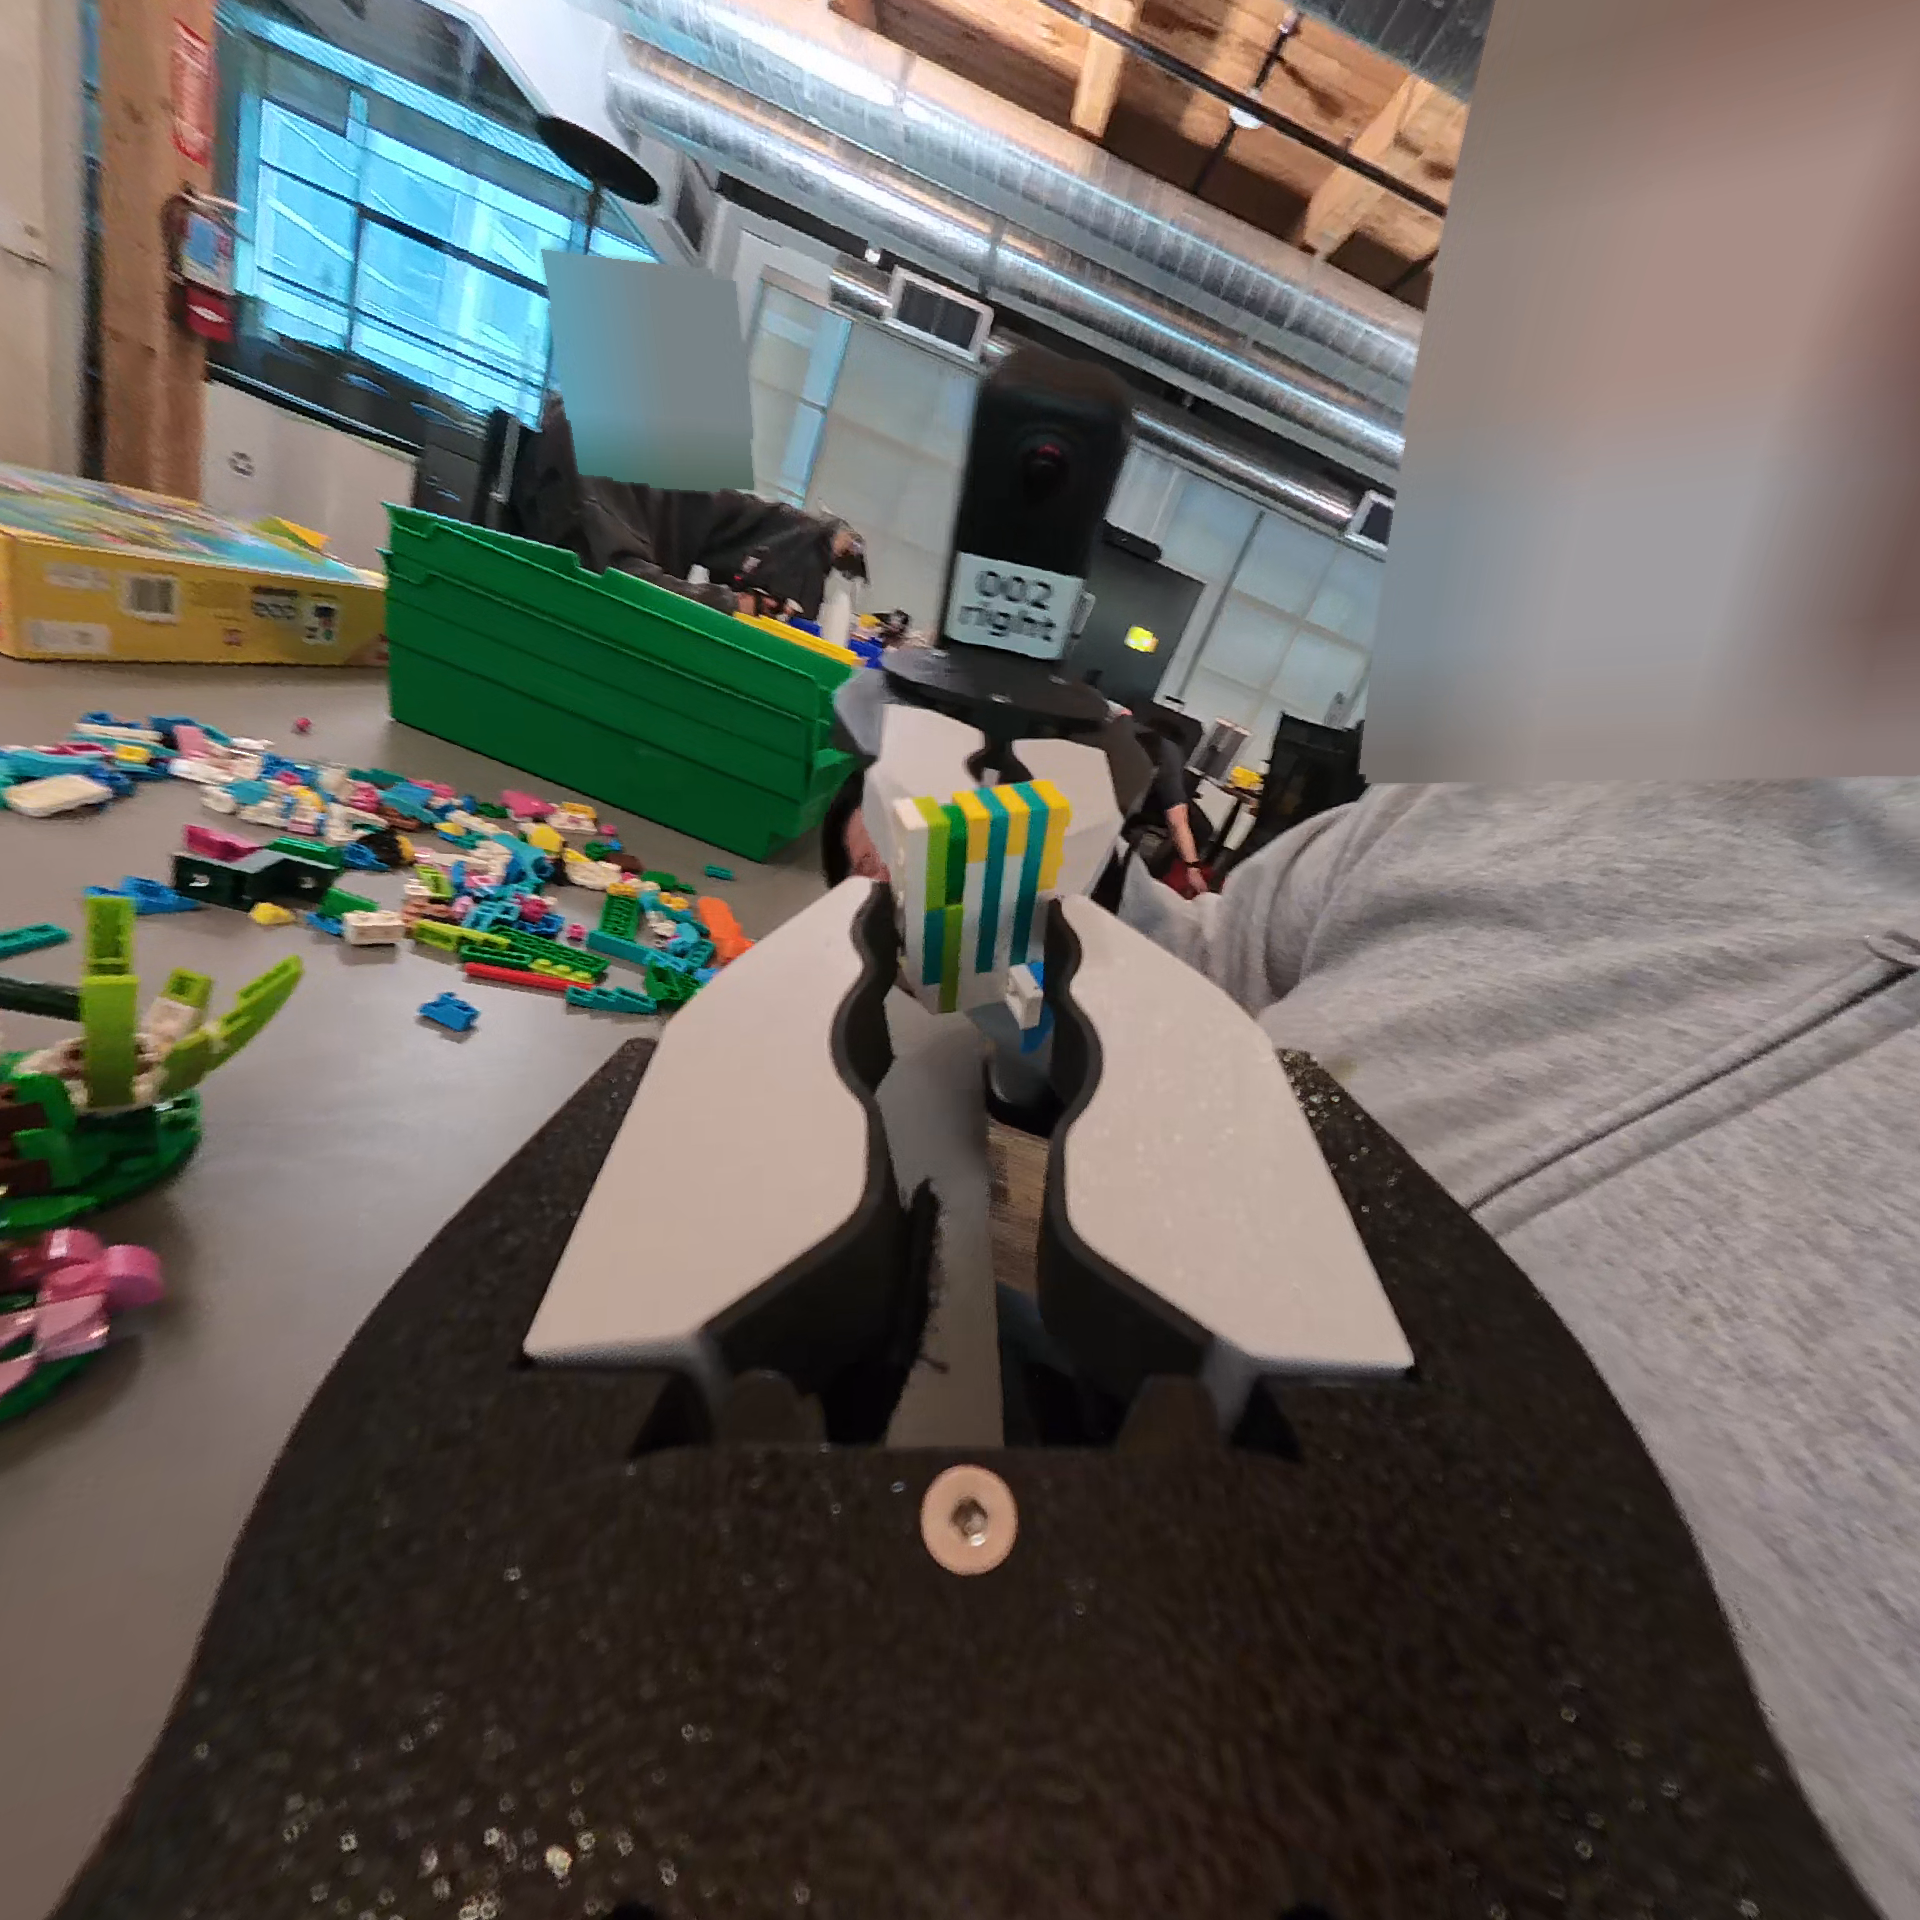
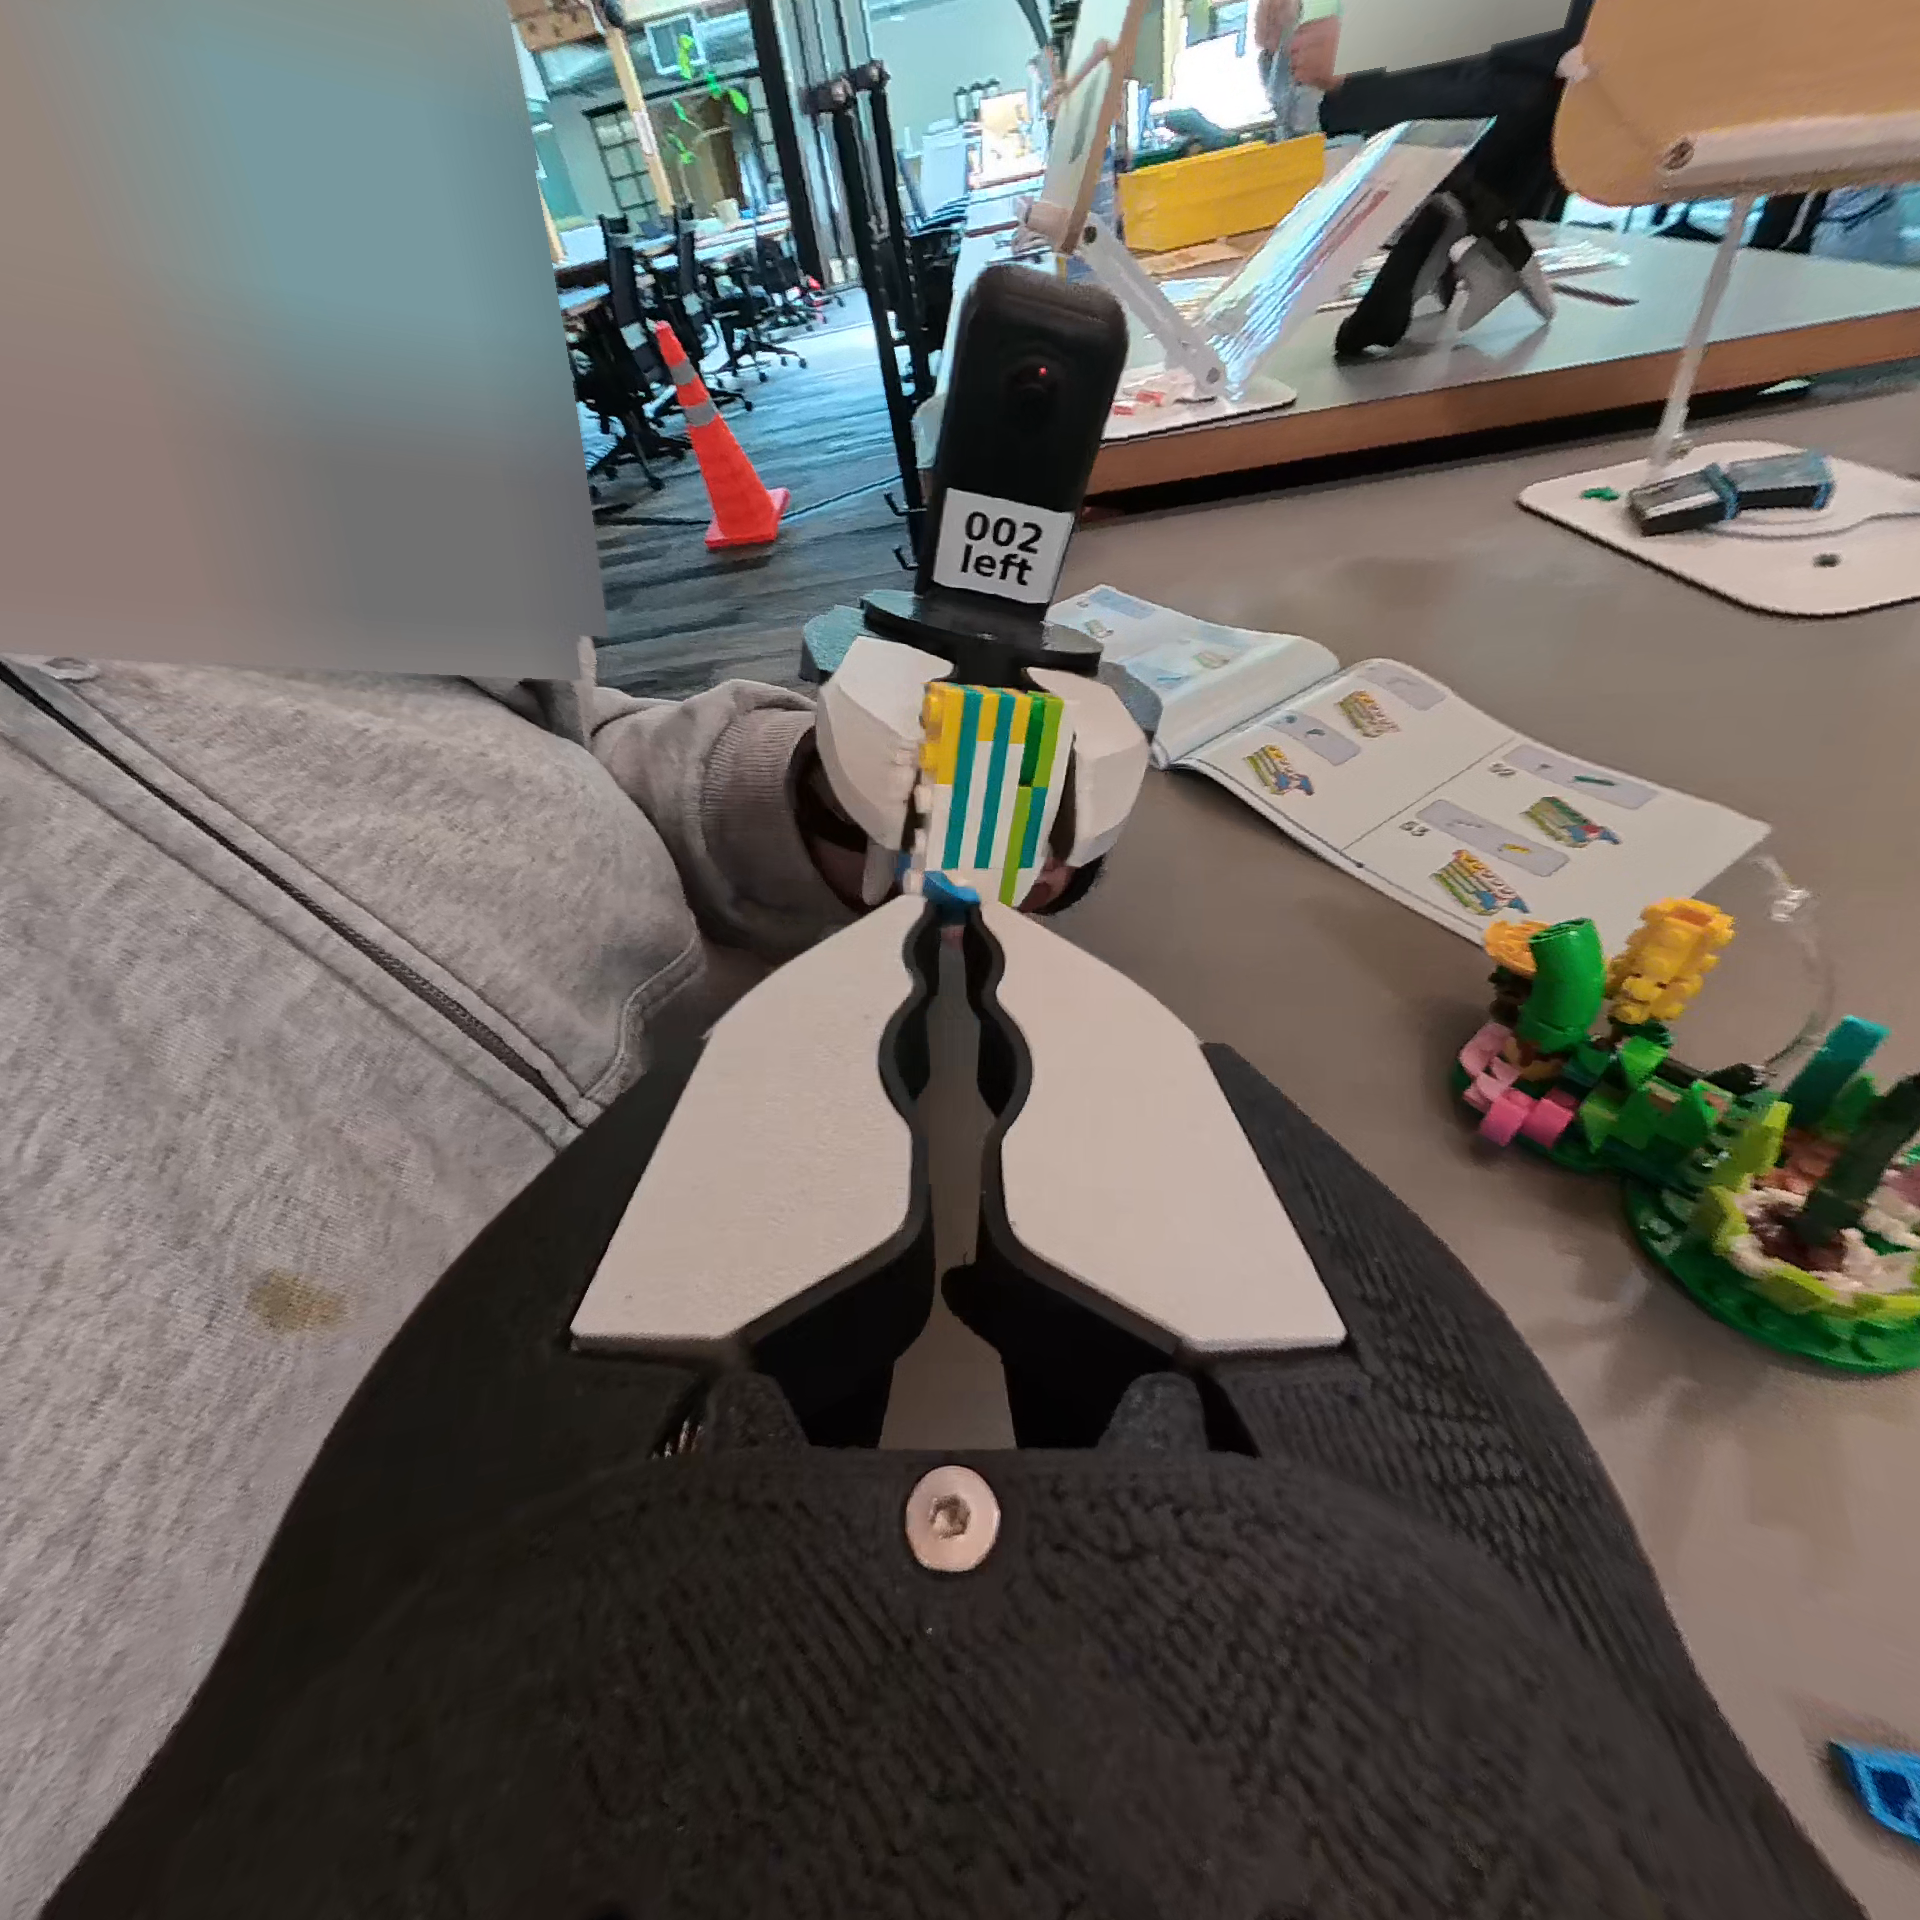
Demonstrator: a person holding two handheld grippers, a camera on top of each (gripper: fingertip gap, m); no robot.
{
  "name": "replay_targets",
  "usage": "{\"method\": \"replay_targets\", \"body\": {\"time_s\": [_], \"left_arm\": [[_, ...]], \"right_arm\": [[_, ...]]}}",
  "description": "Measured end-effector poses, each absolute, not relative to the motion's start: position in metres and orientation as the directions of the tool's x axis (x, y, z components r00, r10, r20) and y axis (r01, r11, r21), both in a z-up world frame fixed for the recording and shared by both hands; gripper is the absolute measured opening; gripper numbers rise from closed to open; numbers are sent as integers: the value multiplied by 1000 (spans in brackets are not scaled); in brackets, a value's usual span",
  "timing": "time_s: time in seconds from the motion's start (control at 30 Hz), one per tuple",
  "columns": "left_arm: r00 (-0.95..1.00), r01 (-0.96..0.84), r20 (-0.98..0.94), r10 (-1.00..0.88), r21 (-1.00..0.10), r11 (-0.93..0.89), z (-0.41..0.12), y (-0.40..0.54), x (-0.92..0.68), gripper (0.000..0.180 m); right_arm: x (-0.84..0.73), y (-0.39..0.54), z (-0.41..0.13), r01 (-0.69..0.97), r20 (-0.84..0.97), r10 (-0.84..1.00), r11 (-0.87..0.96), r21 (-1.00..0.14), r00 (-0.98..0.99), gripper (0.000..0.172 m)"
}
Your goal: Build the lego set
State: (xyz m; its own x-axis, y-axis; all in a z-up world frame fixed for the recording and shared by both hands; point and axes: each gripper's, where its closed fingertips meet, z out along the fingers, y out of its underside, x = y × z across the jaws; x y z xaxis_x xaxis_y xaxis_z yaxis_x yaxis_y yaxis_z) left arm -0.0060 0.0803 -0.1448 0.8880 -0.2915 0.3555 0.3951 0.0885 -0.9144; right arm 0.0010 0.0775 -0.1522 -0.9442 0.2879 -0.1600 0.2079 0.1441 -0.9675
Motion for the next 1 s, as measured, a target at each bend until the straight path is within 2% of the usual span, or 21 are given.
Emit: {"method": "replay_targets", "body": {"time_s": [0.13, 0.27, 0.37, 0.53, 1.0], "left_arm": [[879, 413, 371, -301, -907, 88, -147, 80, -6, 27], [853, 457, 404, -330, -884, 98, -147, 81, -4, 27], [840, 462, 406, -361, -883, 82, -146, 83, 1, 27], [844, 452, 398, -358, -889, 77, -146, 85, 1, 27], [877, 431, 379, -296, -892, 136, -144, 83, -8, 27]], "right_arm": [[-3, 83, -148, 134, -69, 347, 165, -977, -935, 0], [0, 82, -148, 184, -123, 330, 161, -970, -936, 0], [6, 79, -150, 269, -228, 263, 131, -954, -937, 15], [6, 76, -152, 268, -234, 250, 114, -957, -940, 7], [-3, 76, -151, 85, -3, 391, 192, -978, -921, 7]]}}
